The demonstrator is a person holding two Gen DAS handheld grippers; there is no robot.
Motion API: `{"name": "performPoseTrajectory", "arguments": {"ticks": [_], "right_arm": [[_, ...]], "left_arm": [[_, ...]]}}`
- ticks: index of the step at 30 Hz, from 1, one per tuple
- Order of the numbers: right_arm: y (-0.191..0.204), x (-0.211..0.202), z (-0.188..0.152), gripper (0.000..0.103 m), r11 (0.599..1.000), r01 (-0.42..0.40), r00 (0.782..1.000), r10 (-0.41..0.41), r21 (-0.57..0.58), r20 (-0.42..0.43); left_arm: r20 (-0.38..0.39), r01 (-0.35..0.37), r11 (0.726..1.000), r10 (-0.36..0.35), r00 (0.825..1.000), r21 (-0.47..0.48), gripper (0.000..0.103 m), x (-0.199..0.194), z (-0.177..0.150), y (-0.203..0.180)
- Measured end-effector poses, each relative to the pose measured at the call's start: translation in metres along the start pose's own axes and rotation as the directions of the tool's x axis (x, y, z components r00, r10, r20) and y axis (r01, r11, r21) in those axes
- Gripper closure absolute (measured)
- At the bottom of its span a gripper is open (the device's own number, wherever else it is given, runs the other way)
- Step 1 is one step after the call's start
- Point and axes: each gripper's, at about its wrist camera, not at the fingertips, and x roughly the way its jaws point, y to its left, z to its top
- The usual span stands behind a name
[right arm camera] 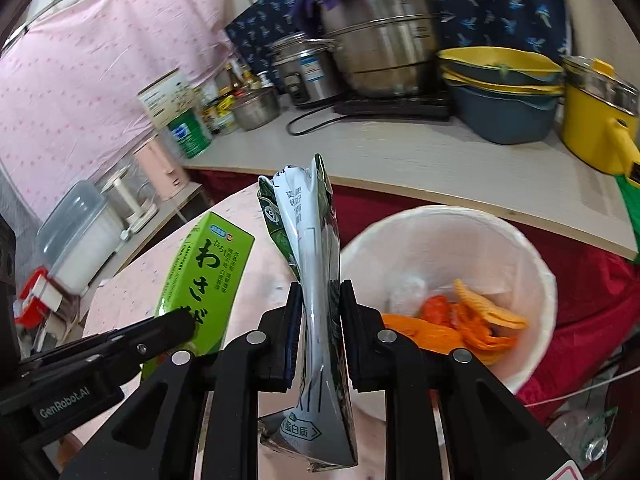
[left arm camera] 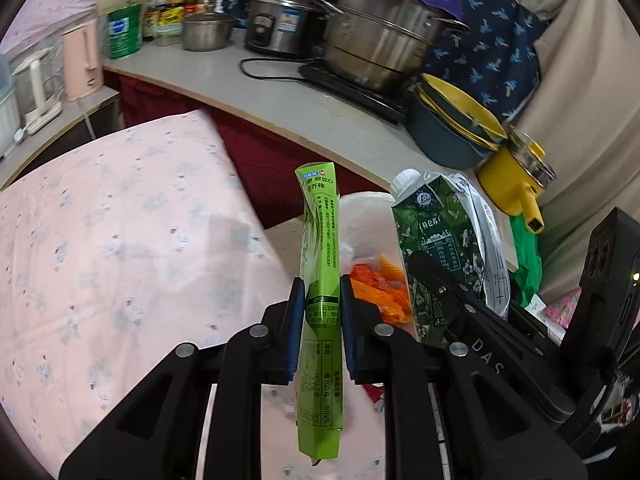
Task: Collect trash
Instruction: 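Carry the wasabi tube with the left gripper while the right gripper carries the carton to the bin, then open both grippers over the bin to drop the wasabi tube and carton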
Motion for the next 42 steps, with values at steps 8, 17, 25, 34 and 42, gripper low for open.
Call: {"name": "performPoseTrajectory", "arguments": {"ticks": [8,17,25,34,42], "right_arm": [[-0.067,-0.017,-0.006,0.085,0.994,0.071,0.997,-0.073,0.087,0.018],[-0.110,-0.016,-0.012,0.085,0.984,0.106,0.994,-0.109,0.141,0.013],[-0.112,-0.003,-0.010,0.085,0.985,0.100,0.995,-0.101,0.142,-0.001],[-0.094,0.013,-0.004,0.085,0.991,0.090,0.996,-0.089,0.101,-0.014],[-0.078,0.025,0.003,0.084,0.995,0.076,0.997,-0.074,0.069,-0.027]], "left_arm": [[-0.039,0.043,0.995,-0.040,0.998,0.087,0.086,0.029,0.004,-0.057],[-0.075,0.086,0.990,-0.077,0.994,0.114,0.083,0.059,0.008,-0.083],[-0.037,0.042,0.995,-0.039,0.999,0.089,0.054,0.064,0.016,-0.073],[-0.025,-0.005,0.998,0.007,1.000,0.060,0.054,0.062,0.017,-0.049],[-0.026,-0.032,0.998,0.033,0.999,0.051,0.054,0.060,0.014,-0.034]]}}
